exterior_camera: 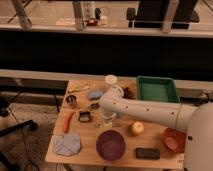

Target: Place fork in plastic cup

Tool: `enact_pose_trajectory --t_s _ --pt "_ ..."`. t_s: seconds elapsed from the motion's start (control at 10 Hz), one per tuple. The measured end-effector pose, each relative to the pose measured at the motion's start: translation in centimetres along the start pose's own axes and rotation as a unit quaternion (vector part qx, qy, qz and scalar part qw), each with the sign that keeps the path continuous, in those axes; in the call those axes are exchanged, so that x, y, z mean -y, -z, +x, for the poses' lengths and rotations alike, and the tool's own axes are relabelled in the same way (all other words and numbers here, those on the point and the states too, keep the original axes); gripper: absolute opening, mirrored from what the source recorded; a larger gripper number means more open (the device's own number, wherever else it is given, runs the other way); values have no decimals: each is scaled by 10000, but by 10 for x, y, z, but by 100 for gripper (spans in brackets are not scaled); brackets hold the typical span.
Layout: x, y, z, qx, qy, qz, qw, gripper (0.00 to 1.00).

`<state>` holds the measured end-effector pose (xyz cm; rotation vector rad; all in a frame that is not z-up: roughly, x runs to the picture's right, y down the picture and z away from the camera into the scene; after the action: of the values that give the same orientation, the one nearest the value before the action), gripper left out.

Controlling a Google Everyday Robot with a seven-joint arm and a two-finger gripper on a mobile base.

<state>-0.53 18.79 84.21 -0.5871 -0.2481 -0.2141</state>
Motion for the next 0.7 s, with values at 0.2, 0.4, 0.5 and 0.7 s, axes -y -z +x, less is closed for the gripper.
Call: enact_pose_trajectory --t_s 0.2,0.4,0.5,0.7 --pt "1 -5 3 9 -20 3 10000 80" --pt "5 -10 6 -29 9 -7 10000 79" --pt "5 -12 6 -39 25 -28 10000 76" --pt "5 -17 7 -93 81 -104 9999 69"
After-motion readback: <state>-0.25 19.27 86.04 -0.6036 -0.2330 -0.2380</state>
